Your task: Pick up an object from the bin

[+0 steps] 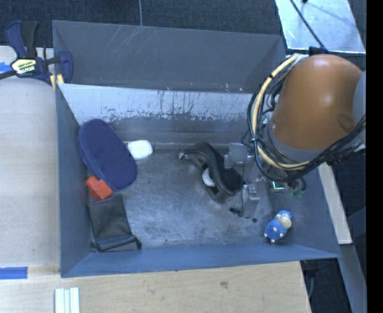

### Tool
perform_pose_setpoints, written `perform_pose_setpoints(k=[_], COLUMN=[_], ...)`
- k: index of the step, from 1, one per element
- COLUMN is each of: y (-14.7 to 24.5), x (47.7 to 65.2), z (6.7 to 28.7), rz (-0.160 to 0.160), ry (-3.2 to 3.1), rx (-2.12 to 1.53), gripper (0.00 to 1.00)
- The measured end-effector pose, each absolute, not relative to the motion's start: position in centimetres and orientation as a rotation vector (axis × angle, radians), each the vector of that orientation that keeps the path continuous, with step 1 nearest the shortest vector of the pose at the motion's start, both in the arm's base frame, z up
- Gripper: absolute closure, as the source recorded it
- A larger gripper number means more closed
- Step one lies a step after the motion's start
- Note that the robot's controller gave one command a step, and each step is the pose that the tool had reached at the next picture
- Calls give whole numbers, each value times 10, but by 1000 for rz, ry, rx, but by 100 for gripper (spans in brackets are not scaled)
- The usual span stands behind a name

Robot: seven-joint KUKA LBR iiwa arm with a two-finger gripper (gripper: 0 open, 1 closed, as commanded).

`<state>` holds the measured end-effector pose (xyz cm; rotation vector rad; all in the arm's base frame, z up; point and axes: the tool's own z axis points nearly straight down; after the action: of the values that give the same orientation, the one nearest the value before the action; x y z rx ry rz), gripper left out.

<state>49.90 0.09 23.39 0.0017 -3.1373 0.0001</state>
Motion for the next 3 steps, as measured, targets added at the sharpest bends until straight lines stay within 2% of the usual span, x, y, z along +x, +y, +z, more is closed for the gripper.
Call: perform_pose_setpoints(k=[1,2,3], y=[10,-21,-81], x=[556,588,562], z=[122,86,76], rz=[0,-7,0], ry=[-3132,-3160,-3143], rx=[-206,-225,-295], gripper=[0,0,0])
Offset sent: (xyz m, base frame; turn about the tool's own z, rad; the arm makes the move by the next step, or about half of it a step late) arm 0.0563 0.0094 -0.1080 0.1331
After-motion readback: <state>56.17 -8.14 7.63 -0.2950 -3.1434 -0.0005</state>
